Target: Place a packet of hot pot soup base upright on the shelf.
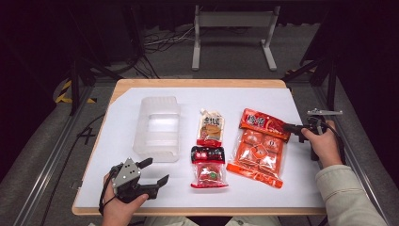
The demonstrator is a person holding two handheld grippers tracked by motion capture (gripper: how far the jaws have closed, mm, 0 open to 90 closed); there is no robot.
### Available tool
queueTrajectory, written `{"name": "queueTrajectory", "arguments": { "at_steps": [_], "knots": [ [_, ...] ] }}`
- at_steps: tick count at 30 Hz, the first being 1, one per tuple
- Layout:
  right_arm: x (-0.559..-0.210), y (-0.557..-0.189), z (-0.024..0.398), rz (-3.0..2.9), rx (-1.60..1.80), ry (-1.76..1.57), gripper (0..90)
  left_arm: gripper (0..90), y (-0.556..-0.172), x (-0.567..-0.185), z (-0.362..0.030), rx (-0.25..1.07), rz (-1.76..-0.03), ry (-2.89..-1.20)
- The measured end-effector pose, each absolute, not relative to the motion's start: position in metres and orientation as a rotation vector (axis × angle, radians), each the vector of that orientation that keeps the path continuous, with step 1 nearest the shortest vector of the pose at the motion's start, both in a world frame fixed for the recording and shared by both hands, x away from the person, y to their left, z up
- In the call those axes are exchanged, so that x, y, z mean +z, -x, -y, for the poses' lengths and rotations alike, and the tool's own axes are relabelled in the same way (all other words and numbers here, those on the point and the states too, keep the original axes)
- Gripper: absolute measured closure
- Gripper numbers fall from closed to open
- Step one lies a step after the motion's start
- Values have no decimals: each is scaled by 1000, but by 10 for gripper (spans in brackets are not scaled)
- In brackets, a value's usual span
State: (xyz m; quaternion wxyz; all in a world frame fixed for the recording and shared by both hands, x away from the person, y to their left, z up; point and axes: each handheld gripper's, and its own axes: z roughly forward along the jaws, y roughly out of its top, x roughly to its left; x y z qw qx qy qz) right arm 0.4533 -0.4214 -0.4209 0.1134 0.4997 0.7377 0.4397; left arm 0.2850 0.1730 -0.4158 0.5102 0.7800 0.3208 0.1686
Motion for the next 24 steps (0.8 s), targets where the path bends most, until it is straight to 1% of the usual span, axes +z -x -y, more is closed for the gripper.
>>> {"name": "queueTrajectory", "arguments": {
  "at_steps": [3,7,9,10,11,13,14,15,16,19,24],
  "knots": [
    [-423,-454,417,-2206,1284,-1415,706,203,-285,-416,-172,409,-766,-1883],
    [-427,-456,407,-2318,1254,-1282,633,203,-285,-416,-171,408,-767,-1884],
    [-430,-458,400,-2353,1210,-1247,629,203,-286,-416,-171,407,-763,-1886],
    [-432,-458,397,-2353,1180,-1235,654,203,-285,-416,-170,403,-766,-1884],
    [-432,-458,397,-2353,1180,-1235,654,203,-285,-416,-170,403,-766,-1884],
    [-431,-459,396,-2323,1135,-1242,753,203,-285,-416,-171,406,-766,-1886],
    [-431,-460,397,-2315,1135,-1251,823,203,-285,-416,-171,401,-769,-1884],
    [-432,-460,397,-2309,1126,-1248,860,203,-285,-416,-172,405,-770,-1879],
    [-432,-460,397,-2309,1126,-1248,860,203,-285,-416,-172,405,-770,-1879],
    [-428,-459,394,-2294,1085,-1204,897,203,-285,-416,-174,401,-778,-1875],
    [-416,-454,396,-2255,1131,-1203,900,201,-284,-416,-174,400,-775,-1857]
  ]
}}
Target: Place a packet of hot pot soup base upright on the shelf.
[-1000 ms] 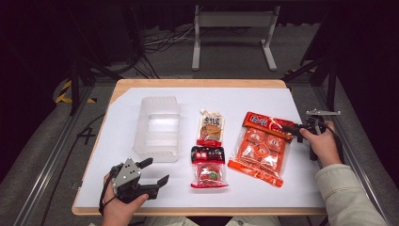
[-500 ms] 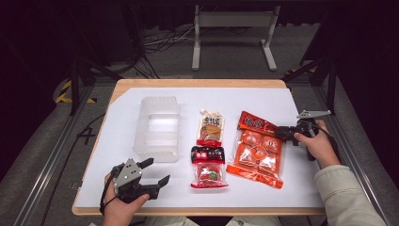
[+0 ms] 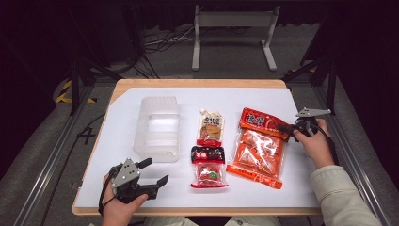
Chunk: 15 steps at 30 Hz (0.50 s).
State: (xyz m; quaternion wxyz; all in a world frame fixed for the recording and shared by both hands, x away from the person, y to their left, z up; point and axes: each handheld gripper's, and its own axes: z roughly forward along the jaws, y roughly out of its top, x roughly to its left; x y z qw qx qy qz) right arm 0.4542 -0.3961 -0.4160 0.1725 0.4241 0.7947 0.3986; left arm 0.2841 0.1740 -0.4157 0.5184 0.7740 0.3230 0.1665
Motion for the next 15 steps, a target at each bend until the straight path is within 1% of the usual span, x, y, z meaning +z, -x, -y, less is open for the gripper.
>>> {"name": "queueTrajectory", "arguments": {
  "at_steps": [2,5,10,15],
  "knots": [
    [-411,-451,398,-2242,1153,-1201,900,192,-285,-416,-174,409,-767,-1842],
    [-400,-445,401,-2218,1199,-1197,900,148,-285,-415,-173,425,-767,-1815],
    [-379,-435,403,-2183,1242,-1172,900,125,-285,-411,-168,441,-745,-1846],
    [-356,-423,401,-2165,1282,-1125,900,102,-286,-407,-165,458,-730,-1841]
  ]
}}
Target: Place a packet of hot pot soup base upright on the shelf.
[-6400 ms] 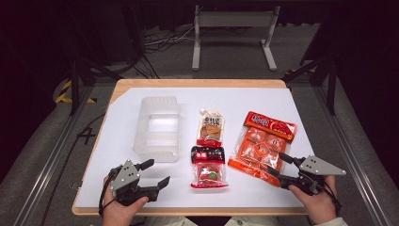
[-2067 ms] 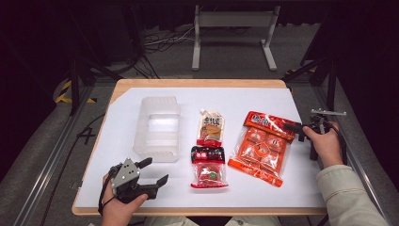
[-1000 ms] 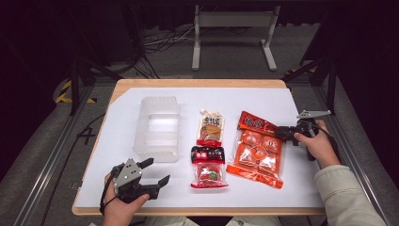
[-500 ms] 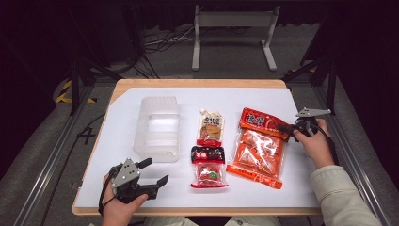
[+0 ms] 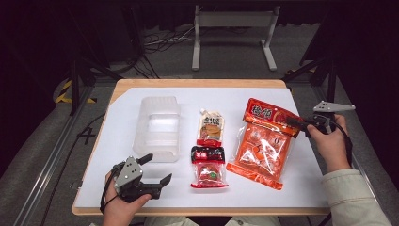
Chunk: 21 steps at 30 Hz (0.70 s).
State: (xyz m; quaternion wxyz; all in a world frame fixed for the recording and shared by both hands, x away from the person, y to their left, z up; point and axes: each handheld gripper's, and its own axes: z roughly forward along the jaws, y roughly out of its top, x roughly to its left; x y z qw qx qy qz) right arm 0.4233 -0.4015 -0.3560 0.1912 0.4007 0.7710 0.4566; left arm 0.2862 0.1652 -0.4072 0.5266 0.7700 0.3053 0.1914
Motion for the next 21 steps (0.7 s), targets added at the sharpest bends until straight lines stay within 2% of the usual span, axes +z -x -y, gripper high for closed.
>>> {"name": "queueTrajectory", "arguments": {
  "at_steps": [5,21],
  "knots": [
    [-336,-411,397,-2155,1328,-1083,900,86,-286,-404,-167,477,-748,-1814],
    [-285,-373,366,-2148,1386,-846,900,120,-286,-393,-167,491,-771,-1805]
  ]
}}
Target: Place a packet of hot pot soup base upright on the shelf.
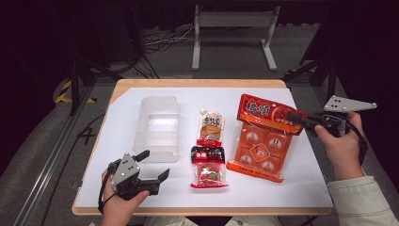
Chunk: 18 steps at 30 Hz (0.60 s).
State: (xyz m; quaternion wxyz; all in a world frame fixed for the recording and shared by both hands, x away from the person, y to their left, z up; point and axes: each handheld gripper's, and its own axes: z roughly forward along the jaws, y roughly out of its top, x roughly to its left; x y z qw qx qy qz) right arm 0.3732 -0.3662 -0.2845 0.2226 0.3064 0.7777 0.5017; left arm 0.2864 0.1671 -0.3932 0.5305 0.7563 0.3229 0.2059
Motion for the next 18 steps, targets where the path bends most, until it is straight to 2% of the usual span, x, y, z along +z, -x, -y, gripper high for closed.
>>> {"name": "queueTrajectory", "arguments": {
  "at_steps": [18],
  "knots": [
    [-255,-348,337,-2116,1503,-667,900,97,-298,-389,-152,497,-744,-1773]
  ]
}}
